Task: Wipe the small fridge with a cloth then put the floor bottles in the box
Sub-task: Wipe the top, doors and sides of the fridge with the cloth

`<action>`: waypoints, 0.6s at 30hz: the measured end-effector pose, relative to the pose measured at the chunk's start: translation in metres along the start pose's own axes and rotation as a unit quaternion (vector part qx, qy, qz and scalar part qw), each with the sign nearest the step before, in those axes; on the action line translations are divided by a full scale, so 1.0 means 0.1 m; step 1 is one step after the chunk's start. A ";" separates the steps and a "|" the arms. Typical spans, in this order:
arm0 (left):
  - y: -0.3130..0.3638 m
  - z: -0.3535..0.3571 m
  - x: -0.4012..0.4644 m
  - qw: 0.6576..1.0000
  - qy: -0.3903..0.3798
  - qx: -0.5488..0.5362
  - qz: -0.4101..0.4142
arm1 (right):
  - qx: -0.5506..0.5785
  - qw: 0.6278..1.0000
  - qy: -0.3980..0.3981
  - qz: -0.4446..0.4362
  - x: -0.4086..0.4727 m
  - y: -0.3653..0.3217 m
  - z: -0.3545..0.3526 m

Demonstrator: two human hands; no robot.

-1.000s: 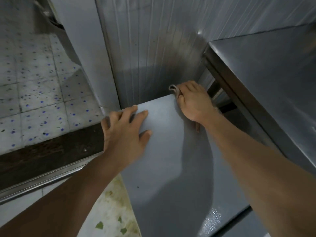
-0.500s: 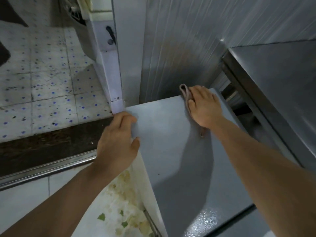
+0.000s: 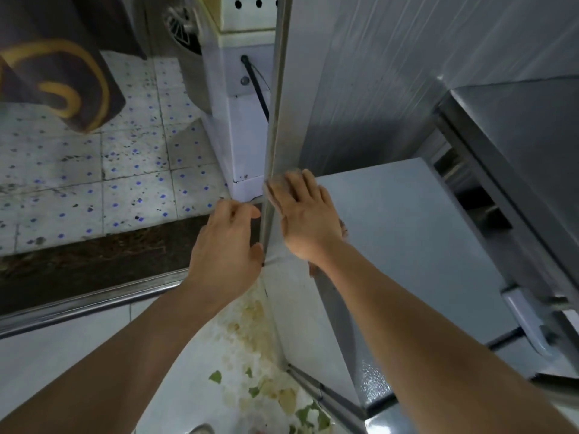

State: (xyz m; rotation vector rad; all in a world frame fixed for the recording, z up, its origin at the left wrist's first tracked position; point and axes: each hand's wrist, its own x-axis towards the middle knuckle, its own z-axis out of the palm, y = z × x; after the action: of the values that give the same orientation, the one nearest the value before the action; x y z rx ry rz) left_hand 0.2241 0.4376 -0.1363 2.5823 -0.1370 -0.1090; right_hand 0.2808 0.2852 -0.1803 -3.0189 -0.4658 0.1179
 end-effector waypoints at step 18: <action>0.72 0.67 -0.21 0.994 -0.036 0.039 0.098 | 0.000 0.950 0.037 0.311 -1.38 2.02 -0.04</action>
State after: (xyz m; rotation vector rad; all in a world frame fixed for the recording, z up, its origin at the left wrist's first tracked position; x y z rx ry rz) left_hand 0.1909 0.3444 -0.1543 2.6281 -0.4279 -0.1266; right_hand 0.2106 0.0507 -0.1867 -3.0316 0.5026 0.0419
